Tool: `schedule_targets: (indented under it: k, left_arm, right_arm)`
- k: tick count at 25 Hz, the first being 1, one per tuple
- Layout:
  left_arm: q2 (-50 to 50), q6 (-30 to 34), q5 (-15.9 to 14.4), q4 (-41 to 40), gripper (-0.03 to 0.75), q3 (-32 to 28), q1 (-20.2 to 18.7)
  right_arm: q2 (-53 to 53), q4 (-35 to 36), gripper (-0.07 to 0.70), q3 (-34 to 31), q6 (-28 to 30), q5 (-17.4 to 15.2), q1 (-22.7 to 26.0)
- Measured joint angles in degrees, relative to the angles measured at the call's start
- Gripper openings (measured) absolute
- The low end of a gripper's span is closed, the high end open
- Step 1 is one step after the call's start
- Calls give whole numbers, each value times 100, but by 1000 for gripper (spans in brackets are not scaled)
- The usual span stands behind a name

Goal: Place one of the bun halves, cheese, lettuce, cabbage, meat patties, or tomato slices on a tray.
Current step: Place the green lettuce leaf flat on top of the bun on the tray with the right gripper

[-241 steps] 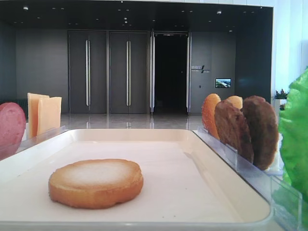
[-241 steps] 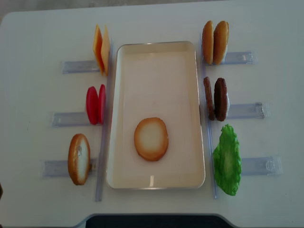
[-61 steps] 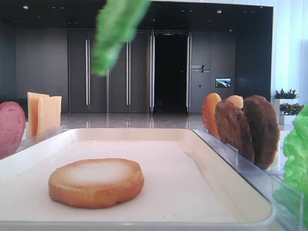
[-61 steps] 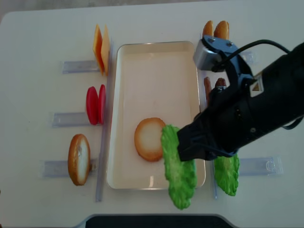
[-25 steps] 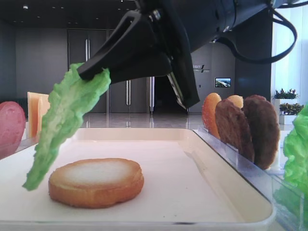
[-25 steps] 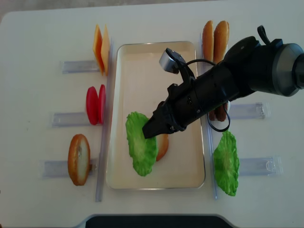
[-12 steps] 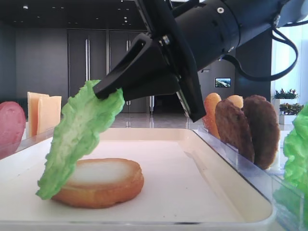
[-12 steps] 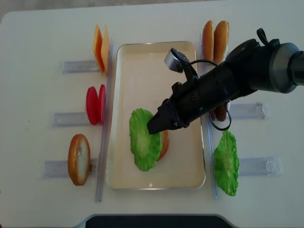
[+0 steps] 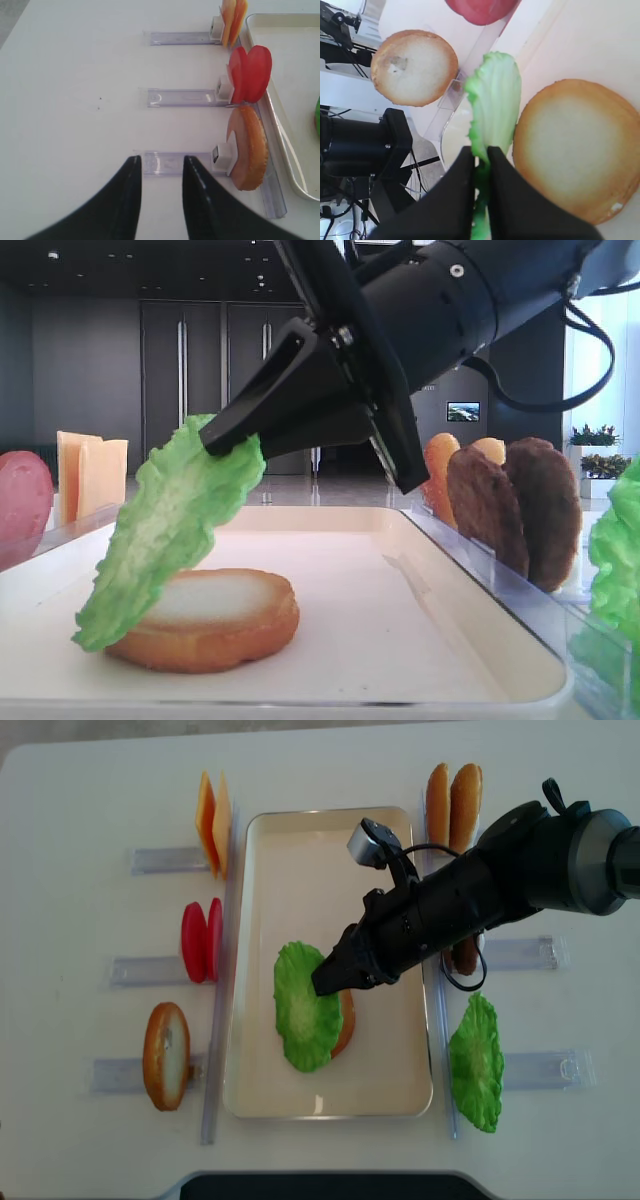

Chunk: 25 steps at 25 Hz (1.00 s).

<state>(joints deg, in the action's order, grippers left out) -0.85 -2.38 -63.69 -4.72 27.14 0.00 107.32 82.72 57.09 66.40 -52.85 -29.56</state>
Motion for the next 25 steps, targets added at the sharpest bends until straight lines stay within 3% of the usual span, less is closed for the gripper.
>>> schedule_targets:
  k: [10, 17, 20, 25]
  left_arm:
    - [0, 0, 0, 0, 219, 0, 0]
    - [0, 0, 0, 0, 219, 0, 0]
    - [0, 0, 0, 0, 219, 0, 0]
    - [0, 0, 0, 0, 219, 0, 0]
  right_arm:
    - [0, -66, 62, 0, 7, 96, 0]
    - [0, -440, 81, 0, 2, 370, 0]
    - [0, -646, 144, 0, -49, 387, 0]
    - [0, -811, 330, 0, -110, 489, 0]
